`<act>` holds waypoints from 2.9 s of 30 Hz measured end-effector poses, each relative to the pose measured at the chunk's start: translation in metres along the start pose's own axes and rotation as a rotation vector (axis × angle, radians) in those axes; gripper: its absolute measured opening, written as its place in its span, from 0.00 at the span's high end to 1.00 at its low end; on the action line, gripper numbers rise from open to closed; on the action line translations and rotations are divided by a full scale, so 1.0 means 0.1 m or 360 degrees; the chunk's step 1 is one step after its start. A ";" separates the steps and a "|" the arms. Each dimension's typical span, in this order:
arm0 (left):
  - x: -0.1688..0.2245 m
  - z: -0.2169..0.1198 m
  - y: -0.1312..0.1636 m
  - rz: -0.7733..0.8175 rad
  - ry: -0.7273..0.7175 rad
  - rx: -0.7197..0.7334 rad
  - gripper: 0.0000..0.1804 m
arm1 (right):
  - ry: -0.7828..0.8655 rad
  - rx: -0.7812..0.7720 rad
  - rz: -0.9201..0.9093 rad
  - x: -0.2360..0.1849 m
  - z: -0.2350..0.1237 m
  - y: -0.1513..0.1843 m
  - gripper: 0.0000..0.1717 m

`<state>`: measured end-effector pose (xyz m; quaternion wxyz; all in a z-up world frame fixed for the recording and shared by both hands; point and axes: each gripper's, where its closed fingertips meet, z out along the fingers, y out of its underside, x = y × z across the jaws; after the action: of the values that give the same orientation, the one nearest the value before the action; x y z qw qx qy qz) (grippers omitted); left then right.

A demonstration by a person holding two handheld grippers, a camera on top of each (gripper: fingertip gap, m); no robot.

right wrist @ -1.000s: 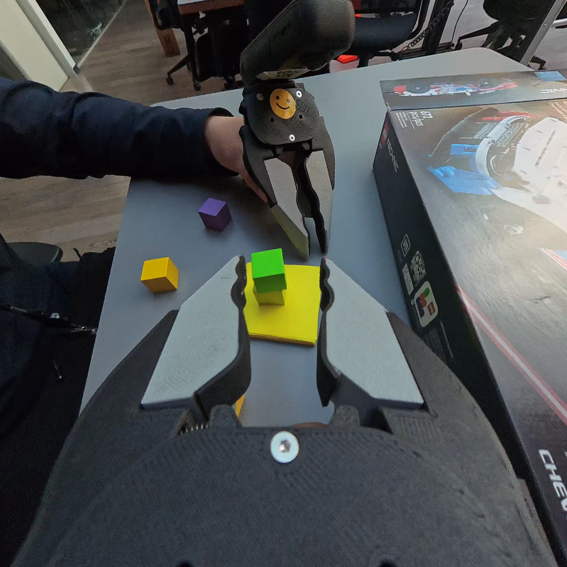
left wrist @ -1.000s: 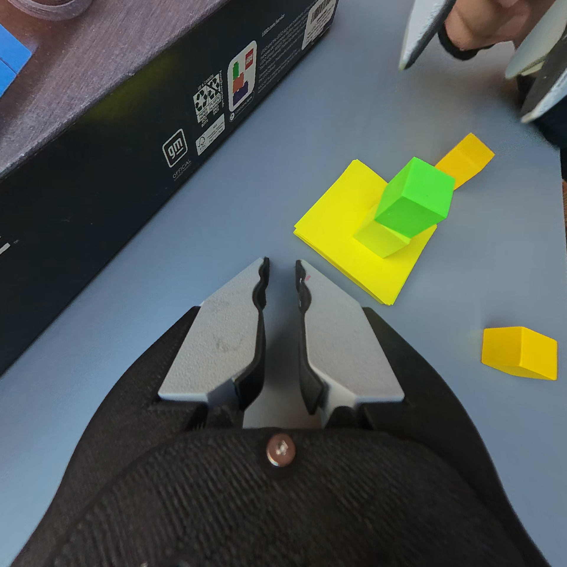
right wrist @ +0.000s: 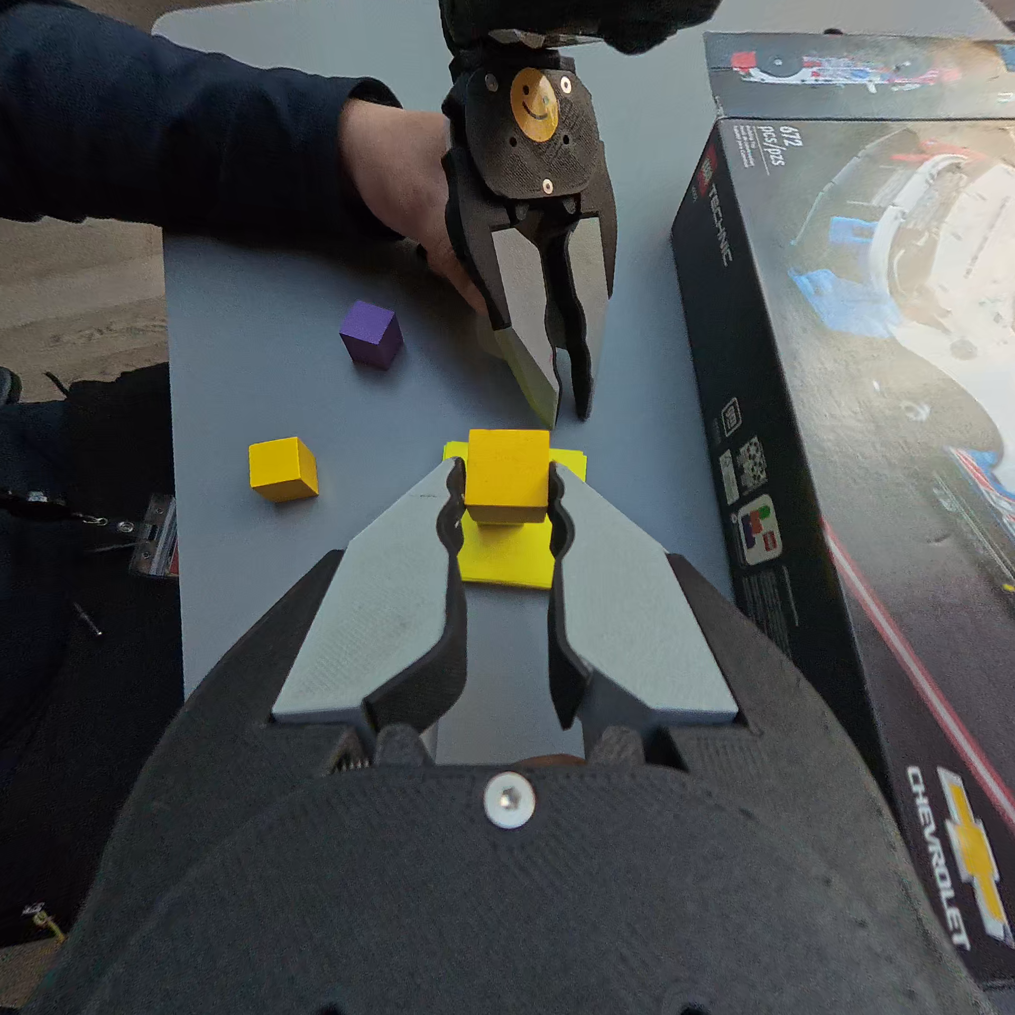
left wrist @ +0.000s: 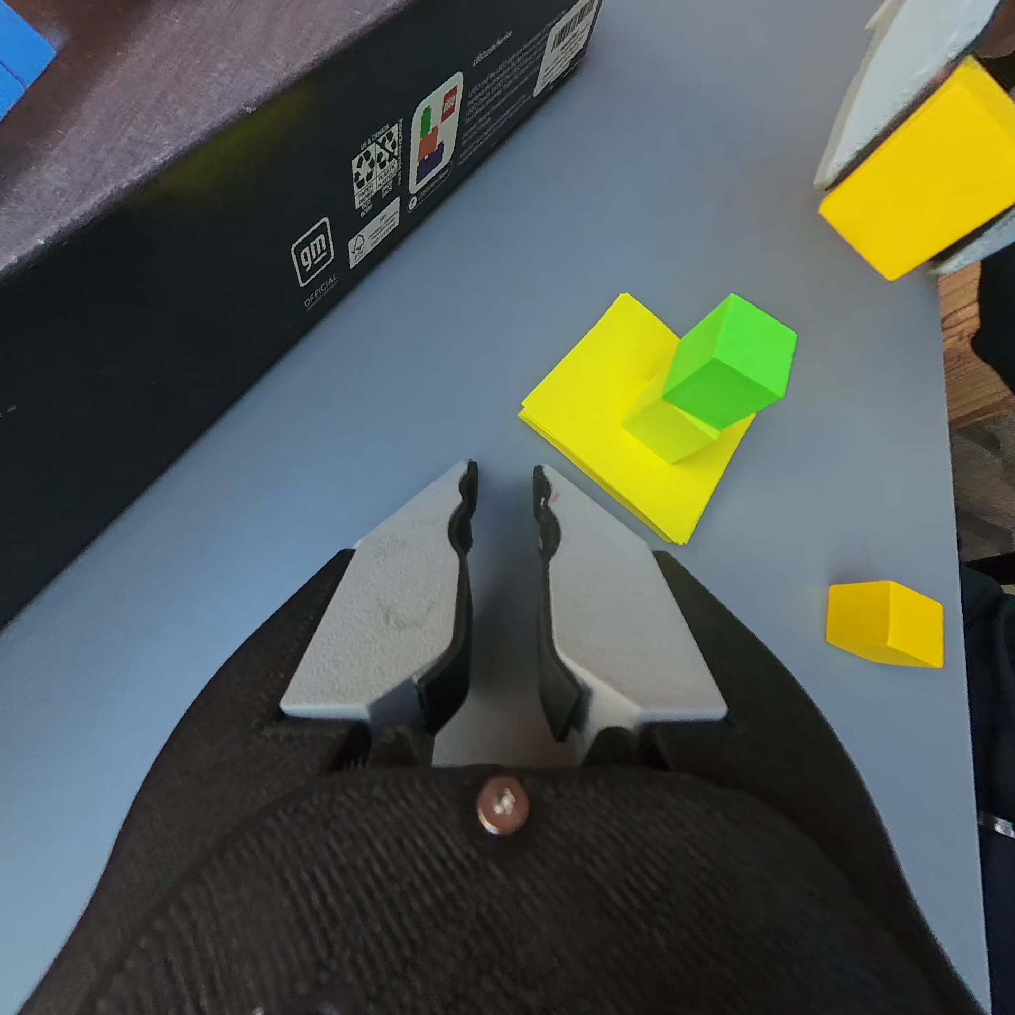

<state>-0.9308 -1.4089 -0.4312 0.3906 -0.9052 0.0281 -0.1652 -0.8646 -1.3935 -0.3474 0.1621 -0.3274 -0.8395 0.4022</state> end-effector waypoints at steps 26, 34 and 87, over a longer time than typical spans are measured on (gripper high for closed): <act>0.00 0.00 0.01 0.0042 -0.0031 -0.0003 0.89 | -0.0073 0.0743 0.0102 0.61 -0.11 -0.64 0.67; 0.01 0.00 0.01 0.0027 -0.0016 -0.0002 0.89 | 0.0003 0.0764 0.0118 0.66 0.05 -0.43 0.71; 0.02 -0.85 -0.51 0.1234 -0.0841 0.0535 0.85 | 0.0289 0.1070 0.0167 0.84 -0.40 -0.62 0.83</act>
<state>-0.9598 -1.4334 -0.3401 0.5576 -0.7635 0.2355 0.2250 -0.9306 -1.3421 -0.2728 0.3140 -0.3327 -0.6244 0.6331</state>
